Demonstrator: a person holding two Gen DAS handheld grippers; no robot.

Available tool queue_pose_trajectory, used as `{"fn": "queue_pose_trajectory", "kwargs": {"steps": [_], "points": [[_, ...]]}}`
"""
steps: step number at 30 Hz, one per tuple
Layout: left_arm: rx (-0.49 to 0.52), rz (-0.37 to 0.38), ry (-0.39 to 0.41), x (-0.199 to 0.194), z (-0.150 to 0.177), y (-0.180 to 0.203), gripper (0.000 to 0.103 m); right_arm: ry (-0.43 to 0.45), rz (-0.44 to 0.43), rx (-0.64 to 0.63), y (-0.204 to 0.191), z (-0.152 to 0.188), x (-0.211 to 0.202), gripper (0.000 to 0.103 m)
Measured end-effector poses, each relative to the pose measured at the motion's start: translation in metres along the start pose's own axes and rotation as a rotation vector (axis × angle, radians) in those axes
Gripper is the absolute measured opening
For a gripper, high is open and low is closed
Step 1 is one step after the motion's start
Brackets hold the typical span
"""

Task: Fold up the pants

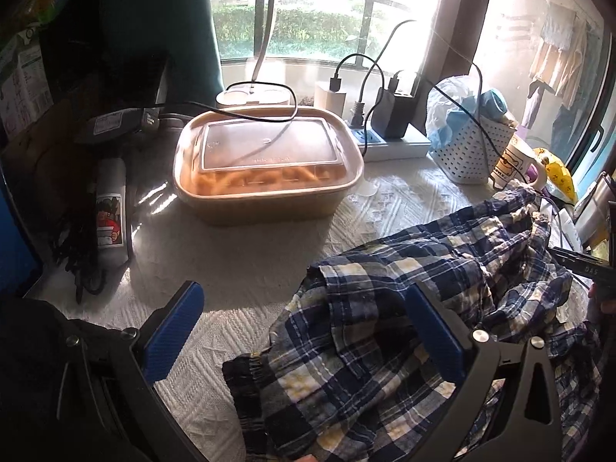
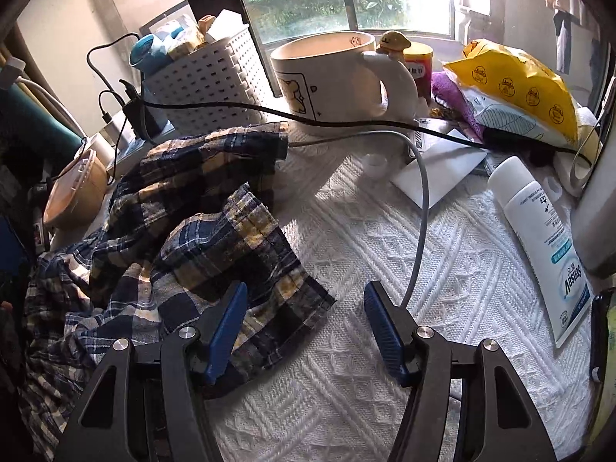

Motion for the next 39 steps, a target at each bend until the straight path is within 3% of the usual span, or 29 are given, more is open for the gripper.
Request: {"fn": "queue_pose_trajectory", "kwargs": {"steps": [6,7,8,13,20,25,34,39], "points": [[0.027,-0.021,0.001,-0.008,-0.002,0.012,0.103,0.015,-0.034,-0.061,-0.014,0.004,0.004,0.025],[0.035,-0.026,0.006,-0.012,-0.002,0.015,0.103,0.021,-0.035,-0.065,-0.014,0.004,0.006,0.009],[0.046,-0.036,0.016,-0.016,-0.003,0.018,0.103,0.026,-0.041,-0.06,-0.013,0.004,0.005,0.006],[0.089,-0.085,0.041,-0.035,-0.005,0.032,0.103,0.088,-0.084,-0.057,-0.009,0.002,-0.017,0.005],[0.129,-0.111,0.068,-0.044,-0.009,0.035,0.103,0.144,-0.068,-0.068,-0.004,0.005,-0.067,0.005],[0.143,-0.078,0.064,-0.038,-0.005,0.03,0.103,0.115,-0.013,-0.063,0.005,0.028,-0.094,0.005],[0.219,0.028,-0.005,-0.015,0.005,0.031,0.103,0.068,0.105,0.019,0.017,0.061,-0.092,0.005],[0.204,0.077,0.009,-0.019,0.012,0.041,0.103,0.03,0.157,-0.007,0.013,0.079,-0.102,0.005]]}}
Point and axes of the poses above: each gripper's, at about its wrist camera, not at the fingertips, and x roughly the way its jaws point, y to its right, z to its underside, the point moved 5 cm from there along x, roughly the way its jaws point, and after that the axes turned 15 degrees about y, right-handed, at the moved point
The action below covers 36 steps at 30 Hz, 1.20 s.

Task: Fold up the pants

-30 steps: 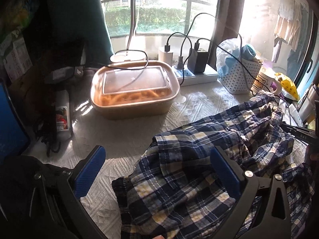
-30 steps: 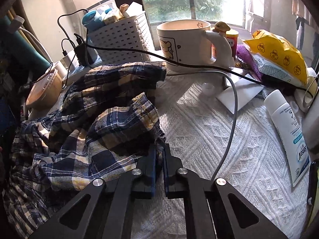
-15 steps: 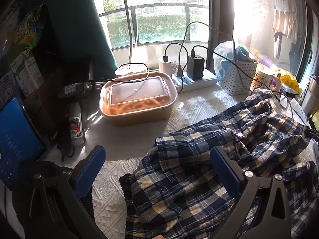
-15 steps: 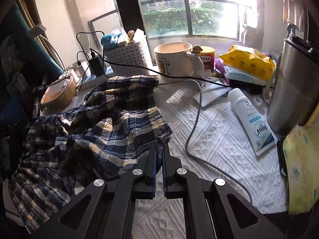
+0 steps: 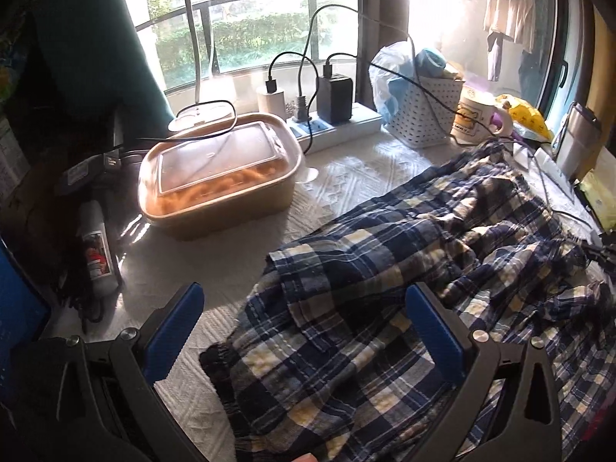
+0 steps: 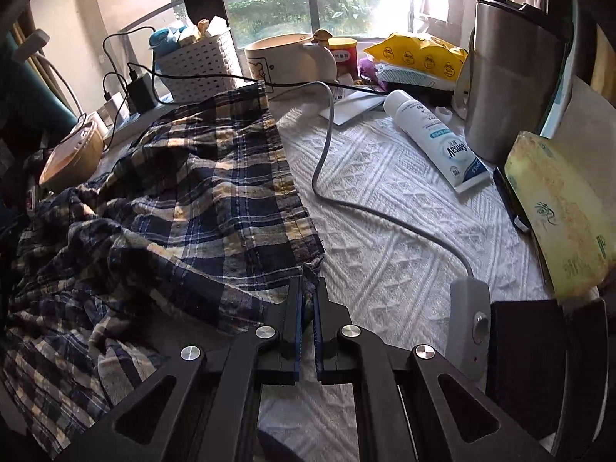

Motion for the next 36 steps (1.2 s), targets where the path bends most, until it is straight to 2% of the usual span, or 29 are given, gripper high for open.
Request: {"fn": "queue_pose_trajectory", "kwargs": {"steps": [4,9,10,12,13,14,15,21,25,27,28,29,31,36], "points": [[-0.006,0.01,0.042,-0.011,-0.005,0.01,0.103,-0.015,-0.013,-0.019,0.0,0.01,-0.012,0.005],[-0.014,-0.02,0.069,-0.015,-0.01,0.012,0.103,0.079,-0.066,-0.043,0.012,-0.02,-0.036,0.006],[-0.02,-0.028,0.066,-0.014,-0.009,0.01,0.103,0.095,-0.068,-0.056,0.012,-0.027,-0.038,0.009],[-0.028,-0.039,0.059,-0.012,-0.008,0.007,0.103,0.12,-0.077,-0.083,0.011,-0.042,-0.037,0.021],[-0.028,-0.048,0.054,-0.01,-0.008,0.005,0.103,0.13,-0.085,-0.096,0.009,-0.049,-0.033,0.046],[-0.027,-0.056,0.05,-0.008,-0.009,0.002,0.103,0.139,-0.099,-0.103,0.007,-0.057,-0.028,0.088],[-0.028,-0.064,0.047,-0.005,-0.01,-0.002,0.103,0.149,-0.118,-0.105,0.005,-0.064,-0.02,0.103],[-0.069,-0.105,0.038,0.014,-0.014,-0.033,0.103,0.202,-0.18,-0.105,-0.018,-0.113,0.018,0.103],[-0.127,-0.081,-0.009,0.04,-0.006,-0.048,0.103,0.188,-0.232,-0.127,-0.029,-0.138,0.055,0.103],[-0.148,-0.073,-0.059,0.059,0.006,-0.051,0.103,0.147,-0.243,-0.119,-0.031,-0.142,0.086,0.095],[-0.149,-0.069,-0.091,0.067,0.011,-0.05,0.103,0.122,-0.235,-0.123,-0.031,-0.141,0.102,0.085],[-0.15,-0.063,-0.116,0.073,0.017,-0.049,0.103,0.098,-0.216,-0.13,-0.033,-0.139,0.117,0.081],[-0.156,-0.028,-0.147,0.08,0.024,-0.043,0.093,0.069,-0.226,-0.128,-0.039,-0.133,0.135,0.079],[-0.19,-0.025,-0.168,0.086,0.025,-0.048,0.086,0.057,-0.256,-0.197,-0.066,-0.129,0.151,0.079]]}}
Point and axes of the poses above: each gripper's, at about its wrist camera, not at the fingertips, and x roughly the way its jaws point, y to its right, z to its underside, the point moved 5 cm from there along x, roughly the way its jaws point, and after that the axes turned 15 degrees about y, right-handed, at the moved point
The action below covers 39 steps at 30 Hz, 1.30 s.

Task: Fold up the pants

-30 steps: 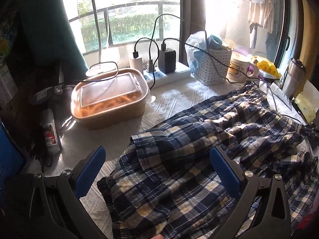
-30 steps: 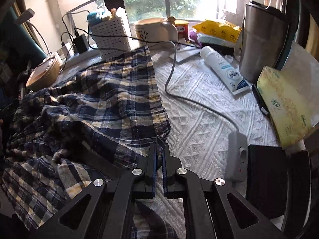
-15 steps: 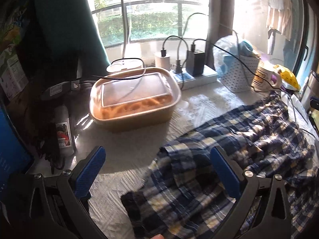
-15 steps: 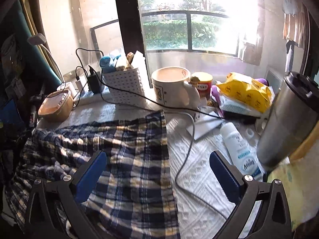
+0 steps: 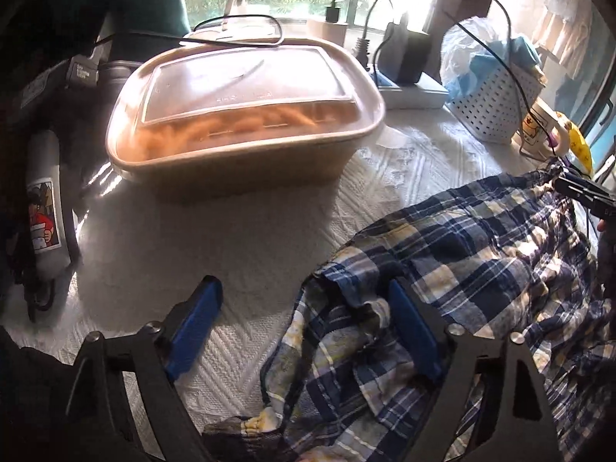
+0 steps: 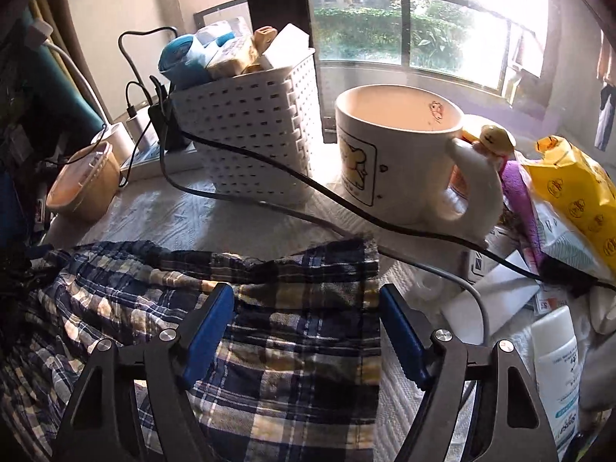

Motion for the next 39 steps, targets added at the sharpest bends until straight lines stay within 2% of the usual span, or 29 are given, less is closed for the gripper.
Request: {"fn": "queue_pose_trajectory", "kwargs": {"steps": [3,6,8,9,10,11,12,14,15,19,27,30,32,33,35,36,37,39], "points": [[-0.03,0.018,-0.002,-0.001,0.0,-0.002,0.086,-0.015,0.003,-0.001,-0.003,-0.003,0.014,0.079],[0.02,-0.001,-0.003,-0.002,0.003,0.003,0.08,-0.044,-0.011,0.018,-0.003,0.004,0.025,0.078],[0.035,0.0,0.009,-0.004,0.003,0.007,0.067,-0.05,-0.002,-0.015,-0.007,0.008,0.028,0.069],[0.04,0.005,0.011,-0.004,0.003,0.009,0.055,-0.05,0.0,-0.032,-0.01,0.009,0.028,0.061],[0.044,0.017,0.009,-0.005,0.003,0.011,0.04,-0.047,-0.004,-0.042,-0.013,0.01,0.027,0.043],[0.042,0.04,0.004,-0.005,0.003,0.015,0.031,-0.047,-0.013,-0.048,-0.016,0.009,0.027,0.022],[0.041,0.055,0.0,-0.005,0.004,0.018,0.022,-0.05,-0.02,-0.045,-0.017,0.01,0.027,0.018],[0.065,0.054,0.009,-0.006,0.004,0.025,0.016,-0.038,-0.031,-0.045,-0.02,0.01,0.026,0.01],[0.068,0.056,0.02,-0.007,0.003,0.027,0.012,-0.031,-0.03,-0.043,-0.021,0.009,0.024,0.01],[0.063,0.055,0.082,-0.019,-0.01,0.026,0.008,0.031,-0.019,-0.038,-0.021,-0.003,0.009,0.009],[0.089,0.036,0.173,-0.023,-0.047,0.023,0.008,0.112,0.017,-0.056,-0.021,-0.038,-0.007,0.009],[0.114,0.02,0.134,-0.006,-0.049,0.022,0.012,0.108,0.035,-0.05,-0.014,-0.043,0.0,0.009],[0.11,0.034,0.114,-0.007,-0.044,0.021,0.012,0.073,0.044,-0.043,-0.01,-0.039,0.01,0.009],[0.119,0.039,0.11,-0.012,-0.041,0.022,0.015,0.048,0.047,-0.036,-0.006,-0.034,0.015,0.009],[0.125,0.021,0.12,-0.024,-0.037,0.019,0.039,-0.003,0.058,-0.033,-0.003,-0.022,0.025,0.01],[0.111,0.021,0.131,-0.031,-0.035,0.015,0.066,-0.013,0.063,-0.036,-0.003,-0.019,0.026,0.01],[0.086,0.028,0.14,-0.039,-0.033,0.009,0.079,-0.011,0.063,-0.04,-0.002,-0.017,0.025,0.013],[0.048,0.027,0.15,-0.052,-0.029,-0.002,0.081,0.004,0.082,-0.048,0.001,-0.016,0.017,0.036]]}}
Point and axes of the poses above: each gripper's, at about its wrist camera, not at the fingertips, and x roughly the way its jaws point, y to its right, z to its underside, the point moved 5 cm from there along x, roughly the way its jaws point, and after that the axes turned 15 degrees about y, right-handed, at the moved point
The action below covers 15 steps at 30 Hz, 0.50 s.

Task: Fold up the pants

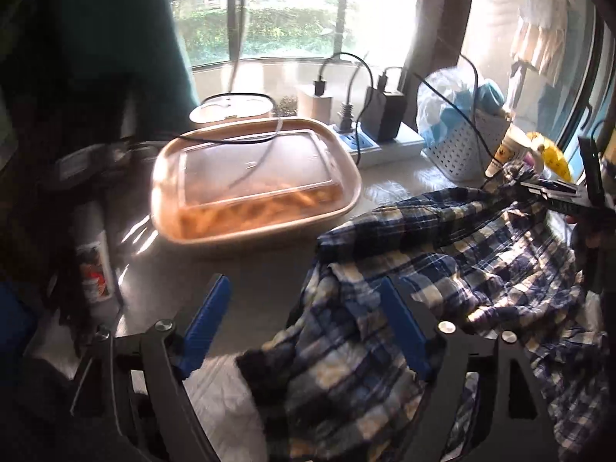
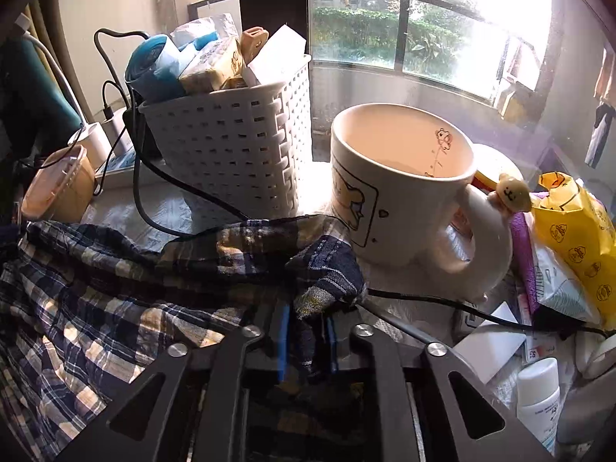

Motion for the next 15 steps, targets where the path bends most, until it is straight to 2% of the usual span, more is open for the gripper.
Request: {"fn": "queue_pose_trajectory", "kwargs": {"steps": [1,2,5,9,15], "points": [[-0.013,-0.011,0.006,-0.009,0.002,-0.005,0.081,0.009,0.01,0.0,0.003,0.0,-0.005,0.08],[-0.022,-0.017,0.011,-0.016,0.003,-0.009,0.081,0.022,0.009,0.006,0.006,-0.001,-0.013,0.103],[-0.043,-0.031,0.017,-0.046,0.013,-0.015,0.081,0.064,-0.01,0.018,0.009,-0.008,-0.04,0.103],[-0.076,0.002,0.017,-0.077,0.035,-0.01,0.081,0.111,-0.005,0.022,0.008,-0.006,-0.09,0.103],[-0.078,0.027,-0.012,-0.109,0.077,0.008,0.081,0.124,-0.022,0.041,0.007,0.031,-0.175,0.103]]}}
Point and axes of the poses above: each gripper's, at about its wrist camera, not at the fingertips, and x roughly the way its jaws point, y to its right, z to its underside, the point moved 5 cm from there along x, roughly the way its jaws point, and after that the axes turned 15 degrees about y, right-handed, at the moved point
